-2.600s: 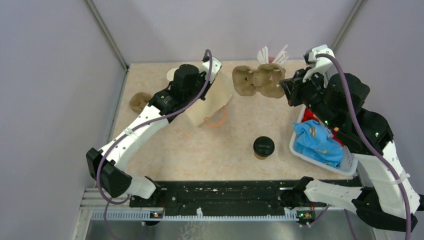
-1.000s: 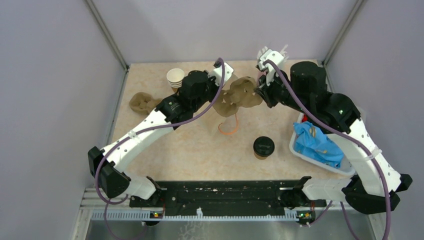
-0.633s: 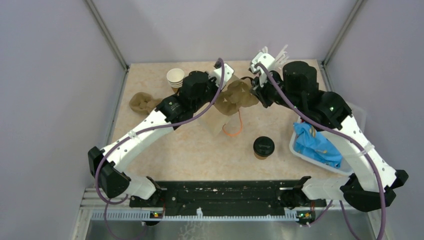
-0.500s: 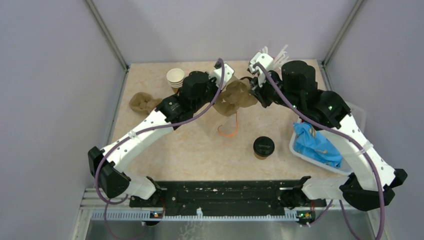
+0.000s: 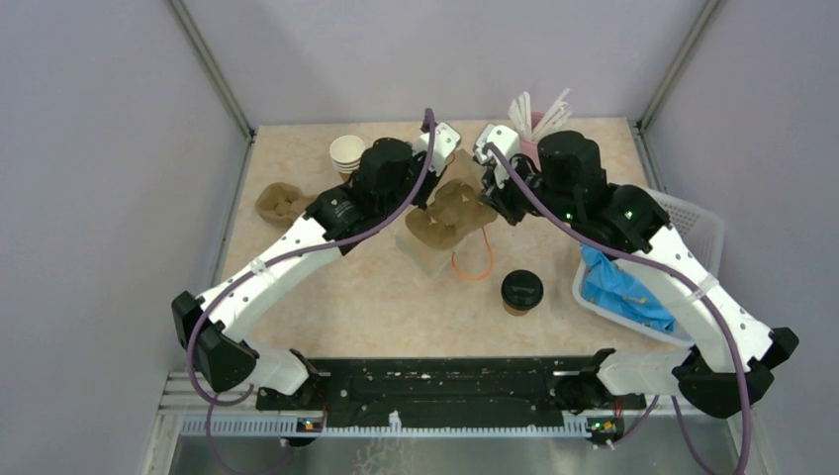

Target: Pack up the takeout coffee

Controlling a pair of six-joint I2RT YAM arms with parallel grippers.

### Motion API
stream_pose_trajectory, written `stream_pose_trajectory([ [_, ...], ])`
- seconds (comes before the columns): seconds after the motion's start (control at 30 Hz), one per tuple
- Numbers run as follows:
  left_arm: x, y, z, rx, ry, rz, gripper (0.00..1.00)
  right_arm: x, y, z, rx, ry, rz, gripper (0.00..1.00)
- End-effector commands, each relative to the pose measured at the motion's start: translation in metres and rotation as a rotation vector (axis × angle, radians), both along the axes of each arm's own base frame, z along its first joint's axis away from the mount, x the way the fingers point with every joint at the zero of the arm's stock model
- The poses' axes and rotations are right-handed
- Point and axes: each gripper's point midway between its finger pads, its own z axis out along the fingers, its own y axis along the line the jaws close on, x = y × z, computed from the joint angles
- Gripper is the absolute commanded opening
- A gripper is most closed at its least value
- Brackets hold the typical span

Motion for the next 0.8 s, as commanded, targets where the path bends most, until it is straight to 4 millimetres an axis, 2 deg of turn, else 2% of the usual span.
stream_pose_trajectory([
  [0.0,-0.01,-0.004,0.032,-0.111,0.025,-0.001,0.0,-0.001,0.014,0.005,0.063,0.002,0.057,0.0],
  [0.13,-0.009,-0.004,0.024,-0.099,0.087,0.022,0.0,-0.006,0.025,-0.008,0.055,0.088,0.097,0.0],
  [0.4,-0.011,-0.002,0.02,-0.127,0.179,-0.003,0.0,-0.009,0.035,-0.029,0.049,0.282,0.124,0.0],
  [0.67,-0.02,0.005,0.01,-0.159,0.309,-0.058,0.0,-0.01,0.039,-0.016,0.078,0.358,0.094,0.0],
  [0.77,-0.023,0.007,0.006,-0.161,0.352,-0.078,0.0,-0.01,0.042,-0.02,0.085,0.387,0.092,0.0],
])
